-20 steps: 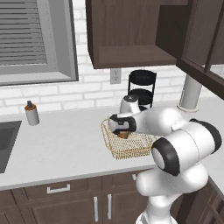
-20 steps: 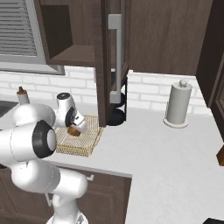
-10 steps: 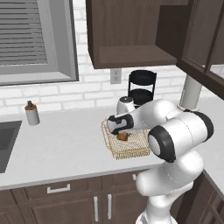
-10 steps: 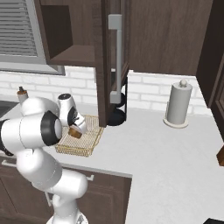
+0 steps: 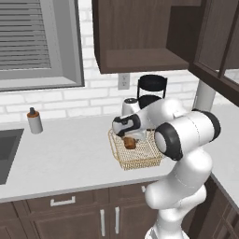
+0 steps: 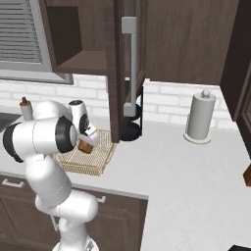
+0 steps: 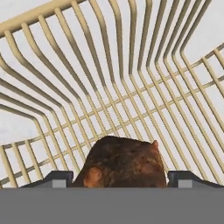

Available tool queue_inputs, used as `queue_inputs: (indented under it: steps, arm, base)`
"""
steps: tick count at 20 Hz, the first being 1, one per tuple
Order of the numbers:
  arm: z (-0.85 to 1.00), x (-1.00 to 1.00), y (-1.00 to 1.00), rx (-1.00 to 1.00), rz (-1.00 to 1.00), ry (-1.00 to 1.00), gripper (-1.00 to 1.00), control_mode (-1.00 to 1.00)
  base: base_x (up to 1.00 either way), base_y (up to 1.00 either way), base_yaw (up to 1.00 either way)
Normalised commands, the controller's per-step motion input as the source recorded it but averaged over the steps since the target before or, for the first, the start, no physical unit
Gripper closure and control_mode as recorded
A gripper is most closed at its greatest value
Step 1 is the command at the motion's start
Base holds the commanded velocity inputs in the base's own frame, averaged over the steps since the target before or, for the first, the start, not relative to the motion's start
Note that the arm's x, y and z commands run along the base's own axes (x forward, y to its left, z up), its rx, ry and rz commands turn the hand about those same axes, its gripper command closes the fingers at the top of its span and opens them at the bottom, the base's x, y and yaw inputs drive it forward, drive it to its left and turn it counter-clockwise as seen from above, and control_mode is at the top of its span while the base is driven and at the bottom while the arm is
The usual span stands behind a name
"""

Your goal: Open the cabinet, pick up the bread from the cabinet and place it in the basket. Then move the basket to the dining counter.

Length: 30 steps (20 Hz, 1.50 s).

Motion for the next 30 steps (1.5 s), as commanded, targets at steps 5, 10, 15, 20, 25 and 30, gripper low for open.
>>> queue_inputs:
  steps: [5, 10, 15, 20, 25, 30]
  arm:
    - [-0.43, -0.10, -0.68, 0.00, 0.00, -0.02, -1.00, -1.00]
    - [-0.02, -0.37, -0.35, 0.00, 0.00, -0.10, -1.00, -1.00]
    - [0.03, -0.49, 0.28, 0.00, 0.00, -0.21, -1.00, -1.00]
    - [0.31, -0.84, 0.46, -0.07, 0.01, -0.23, -1.00, -1.00]
    - [0.77, -0.53, 0.28, -0.09, 0.06, 0.00, -1.00, -1.00]
    - [0.75, -0.25, -0.11, -0.05, 0.05, 0.09, -1.00, -1.00]
  base:
    - [0.00, 0.00, 0.00]
    - [0.00, 0.00, 0.00]
    - [0.00, 0.00, 0.00]
    - [0.00, 0.00, 0.00]
    - [0.00, 0.00, 0.00]
    - [0.00, 0.00, 0.00]
